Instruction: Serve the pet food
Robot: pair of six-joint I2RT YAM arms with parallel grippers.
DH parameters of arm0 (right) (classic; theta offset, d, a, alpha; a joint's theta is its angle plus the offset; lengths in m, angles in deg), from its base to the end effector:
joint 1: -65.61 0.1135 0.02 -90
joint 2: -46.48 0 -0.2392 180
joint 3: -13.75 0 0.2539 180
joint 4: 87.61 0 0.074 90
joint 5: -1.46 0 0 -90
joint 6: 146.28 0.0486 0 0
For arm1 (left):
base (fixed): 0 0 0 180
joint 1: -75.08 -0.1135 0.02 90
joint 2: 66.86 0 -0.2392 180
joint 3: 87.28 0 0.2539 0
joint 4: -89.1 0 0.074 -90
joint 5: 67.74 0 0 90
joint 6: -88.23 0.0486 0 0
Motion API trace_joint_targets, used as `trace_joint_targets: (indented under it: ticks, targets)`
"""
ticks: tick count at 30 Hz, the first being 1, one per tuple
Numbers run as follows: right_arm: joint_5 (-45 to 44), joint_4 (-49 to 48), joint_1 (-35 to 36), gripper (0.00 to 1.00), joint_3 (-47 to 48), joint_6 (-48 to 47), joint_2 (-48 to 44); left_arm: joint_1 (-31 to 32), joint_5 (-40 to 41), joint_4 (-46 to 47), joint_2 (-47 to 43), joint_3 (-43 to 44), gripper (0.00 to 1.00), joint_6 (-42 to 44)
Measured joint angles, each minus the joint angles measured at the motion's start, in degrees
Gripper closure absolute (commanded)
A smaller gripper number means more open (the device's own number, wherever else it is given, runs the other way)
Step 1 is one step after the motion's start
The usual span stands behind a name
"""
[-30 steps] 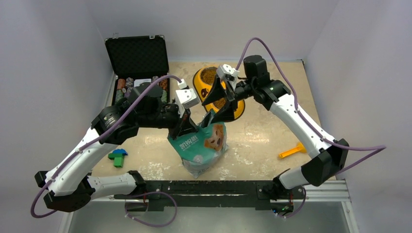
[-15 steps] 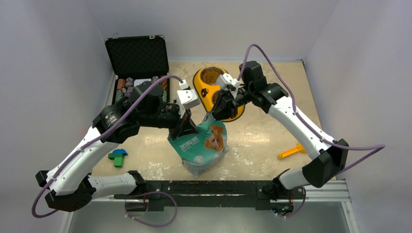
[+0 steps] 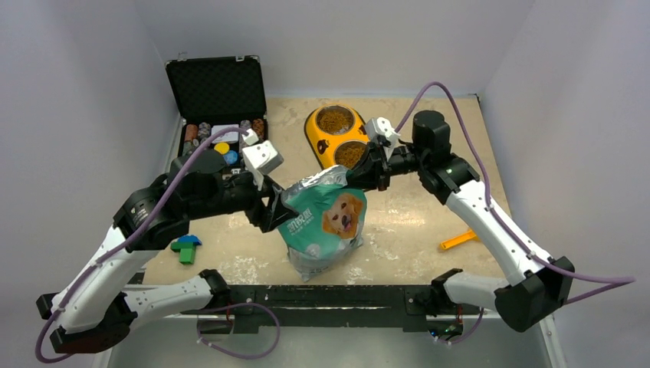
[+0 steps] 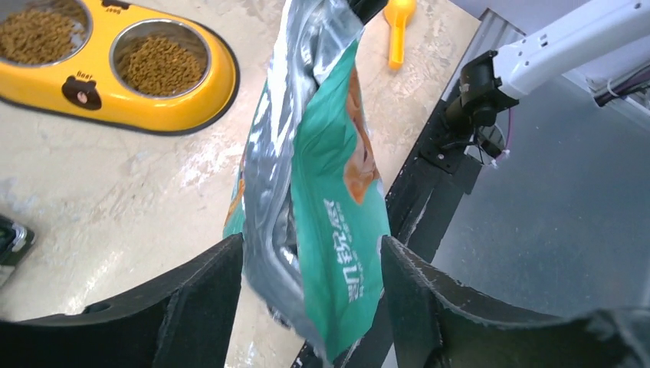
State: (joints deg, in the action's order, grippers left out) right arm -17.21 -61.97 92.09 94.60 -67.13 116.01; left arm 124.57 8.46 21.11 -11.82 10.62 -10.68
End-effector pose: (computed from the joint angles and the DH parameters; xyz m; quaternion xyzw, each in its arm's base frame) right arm 0.2230 0.1625 0.3653 -0.5442 0.4934 0.5239 0.4312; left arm 0.1073 -0.1435 0.4308 0.3510 0.7636 -0.3483 0.4153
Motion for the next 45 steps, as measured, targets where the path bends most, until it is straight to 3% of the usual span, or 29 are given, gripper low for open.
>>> trace_joint_targets:
  ticks: [7,10,12,14,17,19,22,28,32,35,39,41,43,45]
  targets:
    - [-8.79,0.09,-0.17,1.00,-3.89,5.68,-6.32,0.00,6.95,-0.17,-1.40,-2.51,0.32,-4.24]
    - [-11.37,0.28,-0.20,1.00,-5.01,6.95,-8.33,0.00,7.87,0.79,-1.36,-4.87,0.46,-6.99]
    - [-12.33,0.20,-0.20,0.99,-5.35,7.61,-8.85,0.00,7.45,1.29,-1.09,-5.97,0.63,-8.37]
    - [-13.14,0.00,-0.24,0.79,-5.62,8.04,-9.18,0.00,6.71,1.44,-0.24,-6.29,0.81,-9.42]
    - [-14.14,0.63,-0.37,0.52,-5.86,7.65,-10.08,0.00,6.27,1.40,0.72,-6.29,0.93,-9.53]
    - [-14.82,1.22,-0.70,0.47,-5.95,5.99,-10.97,0.00,6.08,1.33,0.59,-6.23,0.99,-8.92]
    - [-14.67,2.80,-1.05,0.46,-6.08,2.27,-11.76,0.02,5.31,1.18,0.07,-6.23,1.00,-7.10]
    - [-10.23,5.44,-1.11,0.51,-4.24,-1.88,-8.26,0.02,3.98,1.20,-0.96,-6.25,0.97,-3.04]
    - [-6.82,6.01,-1.09,0.56,-0.22,-2.01,-4.13,0.02,3.37,1.27,-1.62,-6.34,0.64,-0.90]
    - [-5.73,6.03,-1.11,0.62,0.61,-1.46,-4.00,0.00,2.71,2.40,-3.37,-6.34,0.54,-0.52]
    - [-5.27,6.29,-1.09,0.84,1.29,-1.09,-5.44,0.02,0.87,4.00,-4.90,-6.36,0.55,-1.11]
    - [-5.29,7.02,-1.09,0.98,1.25,-1.03,-6.75,0.02,-0.57,4.96,-4.90,-6.36,0.66,-1.62]
    - [-5.55,8.46,-1.09,1.00,0.50,-0.87,-8.74,0.02,-2.01,6.21,-4.28,-6.36,0.78,-2.08]
    - [-5.70,9.11,-1.05,1.00,-0.04,-0.83,-9.86,0.02,-3.02,6.97,-3.61,-6.36,0.80,-2.51]
